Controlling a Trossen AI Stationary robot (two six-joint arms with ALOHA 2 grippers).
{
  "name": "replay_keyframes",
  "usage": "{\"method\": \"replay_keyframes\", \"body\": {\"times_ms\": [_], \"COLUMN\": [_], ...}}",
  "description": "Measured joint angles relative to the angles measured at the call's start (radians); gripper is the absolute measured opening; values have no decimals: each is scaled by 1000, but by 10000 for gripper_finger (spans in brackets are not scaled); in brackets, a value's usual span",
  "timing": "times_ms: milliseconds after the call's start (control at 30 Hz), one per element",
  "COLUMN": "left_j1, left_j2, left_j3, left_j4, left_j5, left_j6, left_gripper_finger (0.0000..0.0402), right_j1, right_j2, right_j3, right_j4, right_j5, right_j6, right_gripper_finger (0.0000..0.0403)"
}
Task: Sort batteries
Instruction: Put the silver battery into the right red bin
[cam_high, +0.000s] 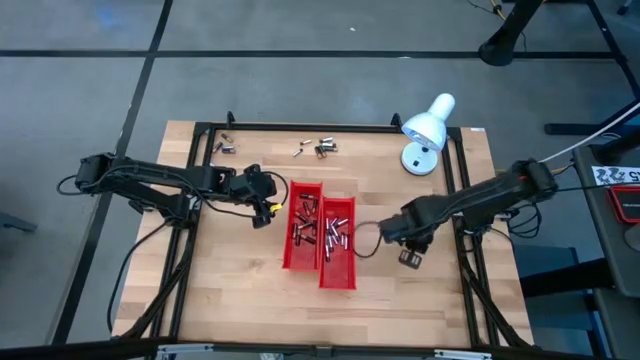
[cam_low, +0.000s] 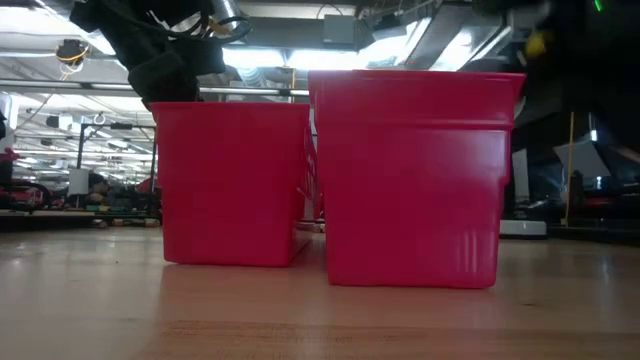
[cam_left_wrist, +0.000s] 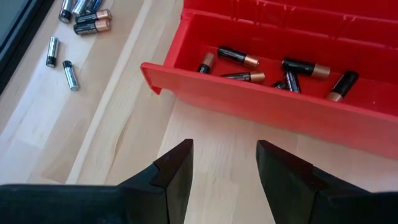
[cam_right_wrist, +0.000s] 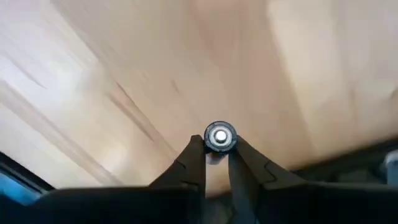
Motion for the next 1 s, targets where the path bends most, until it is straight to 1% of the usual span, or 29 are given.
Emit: {"method": "replay_keyframes", "body": {"times_ms": [100,200,267,333,467,567,667,867,1000], "left_j1": [0,0,0,0,0,0,0,0,0], "left_j2": [0,0,0,0,0,0,0,0,0], "left_j3": [0,0,0,0,0,0,0,0,0], "left_j4": [1,3,5,9,9,9,7,5,5], "left_j5": [0,0,0,0,0,0,0,0,0], "left_j6": [1,-2,-1,-1,-3,-5,-6,-9,-12], "left_gripper_finger": [166,166,166,166,166,166,166,166,166], "right_j1": [0,0,0,-1,-2,-2,-9,-32,-43], "right_j2": [-62,-92,-95,-94,-78,-45,0,114,157], "right_j3": [72,139,173,187,187,186,185,184,184], "right_j4": [33,112,205,335,621,721,752,788,770], "right_j5": [99,194,247,289,326,352,373,375,391], "right_j6": [25,-1,-66,-151,-322,-418,-465,-470,-498], "right_gripper_finger": [44,44,44,43,43,43,45,51,65]}}
